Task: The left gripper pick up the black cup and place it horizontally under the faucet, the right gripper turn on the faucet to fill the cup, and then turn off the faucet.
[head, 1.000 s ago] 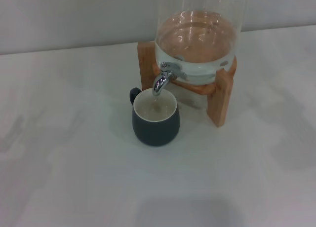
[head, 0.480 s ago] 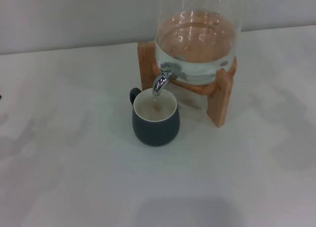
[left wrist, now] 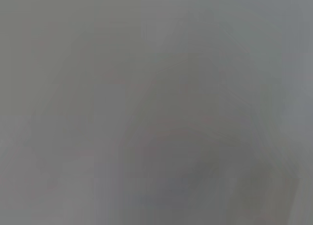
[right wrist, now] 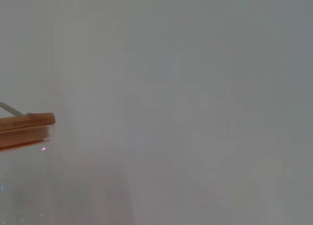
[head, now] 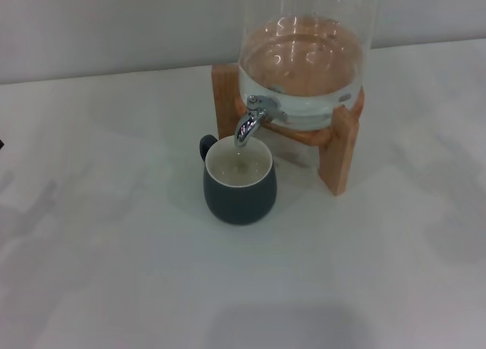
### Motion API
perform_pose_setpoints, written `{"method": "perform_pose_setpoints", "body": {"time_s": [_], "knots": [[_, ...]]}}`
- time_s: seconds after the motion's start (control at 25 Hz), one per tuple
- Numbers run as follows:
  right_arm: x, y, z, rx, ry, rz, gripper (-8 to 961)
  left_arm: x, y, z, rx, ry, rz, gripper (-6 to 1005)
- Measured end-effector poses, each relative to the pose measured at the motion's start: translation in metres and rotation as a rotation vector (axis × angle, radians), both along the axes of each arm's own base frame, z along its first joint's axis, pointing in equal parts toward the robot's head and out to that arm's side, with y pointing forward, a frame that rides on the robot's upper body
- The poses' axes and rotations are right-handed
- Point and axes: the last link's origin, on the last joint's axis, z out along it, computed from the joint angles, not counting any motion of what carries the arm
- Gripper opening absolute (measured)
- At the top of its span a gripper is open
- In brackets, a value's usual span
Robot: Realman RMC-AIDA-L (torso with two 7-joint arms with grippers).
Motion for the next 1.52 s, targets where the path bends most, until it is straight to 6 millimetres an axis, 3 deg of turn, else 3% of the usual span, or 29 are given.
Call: {"method": "perform_pose_setpoints", "body": {"time_s": [0.08, 0.96, 1.16, 1.52], "knots": [[-0.0001, -0.0004, -0.0008, -0.001, 0.000, 0.004, 713, -0.0006, -0.0003, 0.0002, 0.002, -0.001, 0.003, 870], [-0.0048, 0.0059, -0.0079, -0.064, 0.015, 0.019, 713, -0.0003, 0.0005, -0.0034, -0.008, -0.019, 0.007, 862], [-0.0049, 0.0061, -0.0059, -0.062, 0.023, 0.020, 767, -0.0011, 0.0007, -0.0029, -0.004, -0.021, 0.012, 862], [-0.0086, 0.0051, -0.0063, -0.078, 0.021, 0.049, 768, -0.0014, 0.0007, -0.0036, -0.004, -0.023, 0.017, 862]]}}
